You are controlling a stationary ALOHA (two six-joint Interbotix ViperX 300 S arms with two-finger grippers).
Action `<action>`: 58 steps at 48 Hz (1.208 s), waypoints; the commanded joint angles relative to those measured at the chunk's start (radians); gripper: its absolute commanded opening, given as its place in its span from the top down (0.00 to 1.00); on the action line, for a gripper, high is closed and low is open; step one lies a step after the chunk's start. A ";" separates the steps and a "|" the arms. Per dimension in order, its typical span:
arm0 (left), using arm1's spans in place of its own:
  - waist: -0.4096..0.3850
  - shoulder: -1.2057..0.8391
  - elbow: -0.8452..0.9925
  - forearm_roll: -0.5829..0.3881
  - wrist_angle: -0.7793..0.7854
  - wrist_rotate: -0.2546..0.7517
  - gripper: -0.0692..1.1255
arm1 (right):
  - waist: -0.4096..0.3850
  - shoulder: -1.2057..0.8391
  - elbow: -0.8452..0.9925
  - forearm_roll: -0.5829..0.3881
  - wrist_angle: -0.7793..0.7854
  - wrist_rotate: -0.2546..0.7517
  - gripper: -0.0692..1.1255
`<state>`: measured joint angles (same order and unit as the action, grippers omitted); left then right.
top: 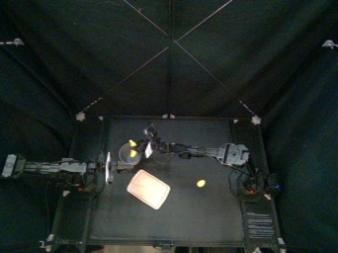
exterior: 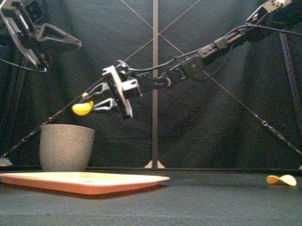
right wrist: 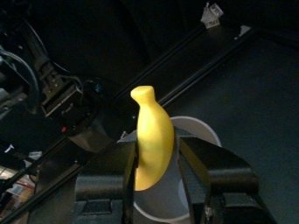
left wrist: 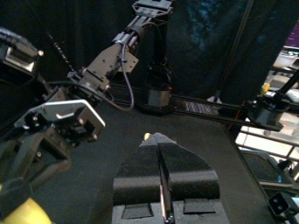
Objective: Pick the banana then place it in the grey bowl
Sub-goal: Drop banana in the grey bowl and return to neutral
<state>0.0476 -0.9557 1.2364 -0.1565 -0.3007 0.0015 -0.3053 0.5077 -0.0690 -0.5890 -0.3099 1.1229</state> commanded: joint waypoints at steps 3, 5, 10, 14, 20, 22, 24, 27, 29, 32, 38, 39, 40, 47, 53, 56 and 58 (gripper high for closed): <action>0.000 0.005 -0.017 0.002 -0.009 -0.003 0.96 | 0.008 0.011 -0.092 -0.002 0.041 -0.012 0.32; -0.002 0.003 -0.018 0.002 -0.011 -0.003 0.96 | 0.009 0.015 -0.104 -0.002 0.049 -0.014 0.28; -0.003 0.003 -0.018 0.002 -0.011 -0.003 0.96 | 0.014 0.014 -0.115 -0.018 0.057 -0.015 0.20; -0.003 0.005 -0.017 0.002 -0.011 -0.003 0.96 | 0.017 0.005 -0.109 -0.035 0.057 -0.015 0.16; -0.003 0.005 -0.017 0.002 -0.011 -0.003 0.96 | 0.017 -0.031 -0.064 -0.041 0.060 -0.011 0.16; -0.003 0.005 -0.015 0.002 -0.011 -0.003 0.96 | 0.015 -0.052 -0.038 -0.044 0.058 -0.015 0.16; -0.005 0.003 -0.014 0.002 -0.011 -0.005 0.96 | 0.014 -0.077 -0.006 -0.044 0.055 -0.015 0.16; -0.005 0.005 -0.011 0.000 -0.009 -0.005 0.96 | 0.011 -0.126 0.057 -0.044 0.052 -0.017 0.15; -0.006 0.003 -0.008 0.000 -0.011 -0.005 0.96 | 0.011 -0.160 0.103 -0.046 0.049 -0.017 0.15; -0.006 0.005 -0.006 0.000 -0.011 -0.003 0.96 | 0.011 -0.229 0.195 -0.048 0.038 -0.018 0.15; -0.005 0.003 -0.002 0.000 -0.011 -0.002 0.96 | 0.011 -0.362 0.359 -0.051 -0.002 -0.020 0.15; -0.005 0.003 0.000 0.002 -0.011 -0.002 0.96 | 0.011 -0.387 0.385 -0.051 -0.011 -0.023 0.15; -0.003 0.005 0.002 0.000 -0.011 -0.002 0.96 | 0.011 -0.410 0.413 -0.052 -0.020 -0.028 0.15; 0.014 0.005 0.014 0.000 -0.011 -0.003 0.96 | 0.009 -0.560 0.589 -0.091 -0.104 -0.084 0.15; 0.029 0.003 0.029 -0.002 -0.011 -0.005 0.96 | 0.008 -0.664 0.719 -0.127 -0.155 -0.147 0.15; 0.035 0.003 0.034 -0.002 -0.011 -0.005 0.96 | 0.006 -0.710 0.779 -0.160 -0.163 -0.196 0.15; 0.037 0.003 0.034 -0.002 -0.011 -0.005 0.96 | 0.003 -0.733 0.810 -0.170 -0.163 -0.227 0.15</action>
<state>0.0782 -0.9557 1.2839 -0.1580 -0.3022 -0.0015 -0.2945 -0.1565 0.7010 -0.7409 -0.4602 0.9281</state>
